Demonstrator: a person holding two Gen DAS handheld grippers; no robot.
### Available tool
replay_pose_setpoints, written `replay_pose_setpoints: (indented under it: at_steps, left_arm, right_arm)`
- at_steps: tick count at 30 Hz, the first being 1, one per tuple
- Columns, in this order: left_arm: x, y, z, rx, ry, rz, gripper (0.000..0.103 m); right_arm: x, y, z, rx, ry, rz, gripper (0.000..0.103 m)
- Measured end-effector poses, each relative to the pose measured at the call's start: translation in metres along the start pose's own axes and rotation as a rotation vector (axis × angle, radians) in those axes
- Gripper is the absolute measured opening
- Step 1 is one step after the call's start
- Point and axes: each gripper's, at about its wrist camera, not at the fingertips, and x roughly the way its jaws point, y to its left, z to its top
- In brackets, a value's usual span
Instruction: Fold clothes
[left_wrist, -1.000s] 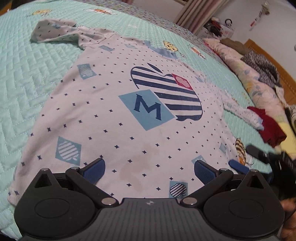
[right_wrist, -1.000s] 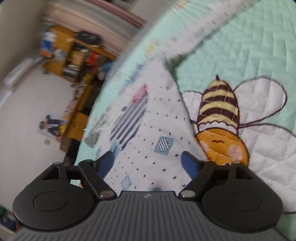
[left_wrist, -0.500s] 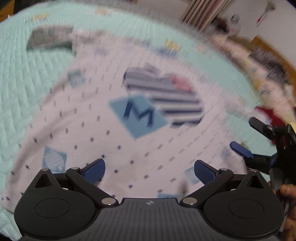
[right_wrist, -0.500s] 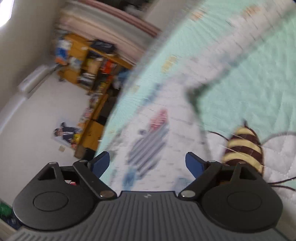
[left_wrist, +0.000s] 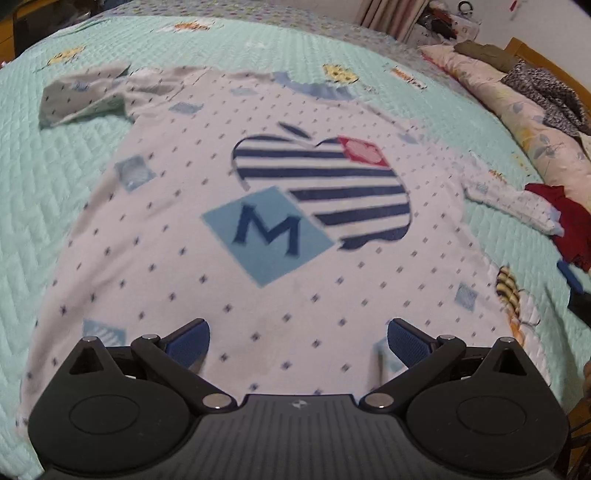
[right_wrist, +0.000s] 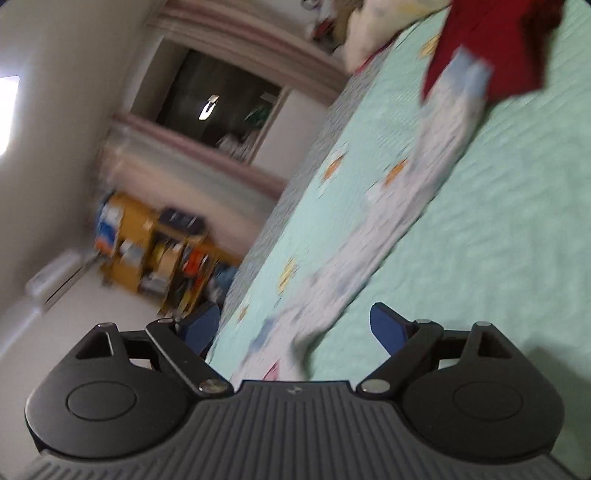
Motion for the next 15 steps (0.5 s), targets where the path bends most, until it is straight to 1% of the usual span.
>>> replay_pose_setpoints:
  at_steps: [1,3,5,7,8,9,10,14,15]
  left_arm:
    - [0.001,-0.002,0.002,0.000,-0.003,-0.004,0.102]
    - [0.008,-0.003,0.003,-0.007,0.019,0.020,0.102]
    - [0.012,-0.008,0.001,0.022,0.022,0.048,0.102]
    - [0.015,-0.014,-0.002,0.060,0.027,0.079,0.102]
    - [0.016,-0.018,-0.003,0.082,0.031,0.096,0.102]
    - [0.018,-0.021,-0.004,0.100,0.033,0.112,0.102]
    - [0.019,-0.023,-0.005,0.114,0.032,0.126,0.102]
    - [0.021,-0.026,-0.007,0.121,0.023,0.151,0.102]
    - [0.021,-0.026,-0.007,0.119,0.023,0.153,0.102]
  right_arm:
    - [-0.005,-0.004,0.002,0.006,-0.010,-0.016,0.089]
    - [-0.007,-0.012,0.001,0.026,-0.014,-0.051,0.089]
    - [-0.007,-0.018,-0.002,0.050,-0.007,-0.084,0.090]
    - [-0.001,-0.018,-0.008,0.050,0.024,-0.078,0.090]
    - [0.000,-0.013,-0.012,0.016,0.043,-0.069,0.090]
    - [0.003,-0.007,-0.016,-0.024,0.064,-0.059,0.090]
    - [0.007,0.003,-0.022,-0.096,0.100,-0.045,0.090]
    - [0.022,0.069,-0.066,-0.464,0.276,0.021,0.090]
    - [0.026,0.081,-0.081,-0.530,0.317,0.035,0.090]
